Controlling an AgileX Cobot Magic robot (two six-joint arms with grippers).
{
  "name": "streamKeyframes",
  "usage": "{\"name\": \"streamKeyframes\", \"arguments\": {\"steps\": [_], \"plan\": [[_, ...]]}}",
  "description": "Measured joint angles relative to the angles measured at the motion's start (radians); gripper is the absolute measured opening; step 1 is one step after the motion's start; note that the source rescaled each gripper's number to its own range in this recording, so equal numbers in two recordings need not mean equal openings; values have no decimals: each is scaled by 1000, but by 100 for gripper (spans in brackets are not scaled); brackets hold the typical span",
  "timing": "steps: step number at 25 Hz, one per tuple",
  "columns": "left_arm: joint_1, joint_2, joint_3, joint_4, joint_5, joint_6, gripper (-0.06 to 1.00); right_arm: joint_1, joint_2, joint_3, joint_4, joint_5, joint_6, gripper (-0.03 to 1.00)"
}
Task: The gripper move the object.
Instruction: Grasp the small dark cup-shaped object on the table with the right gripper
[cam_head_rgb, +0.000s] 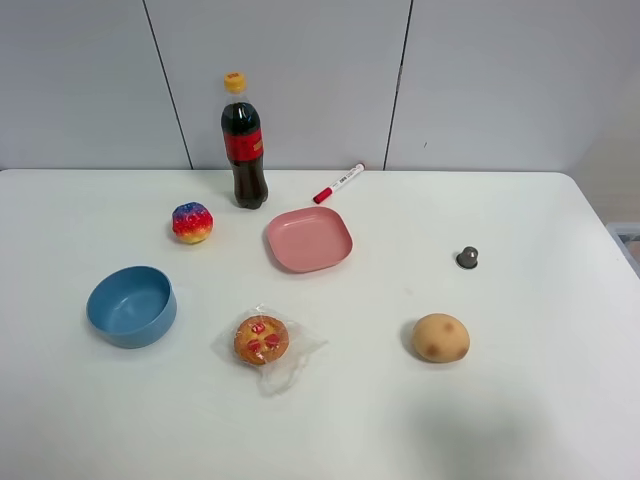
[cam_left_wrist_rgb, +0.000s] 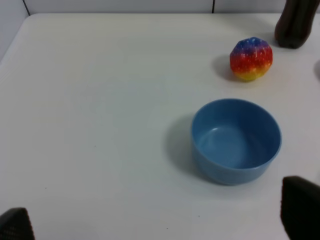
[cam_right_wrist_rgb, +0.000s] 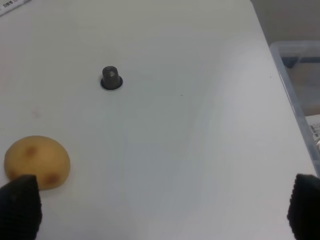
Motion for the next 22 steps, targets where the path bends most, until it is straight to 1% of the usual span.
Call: {"name": "streamKeyframes", "arguments": {"steps": [22], "plan": [[0, 0, 0, 0, 0, 0, 100, 0, 0, 0, 0, 0, 0, 100]]}}
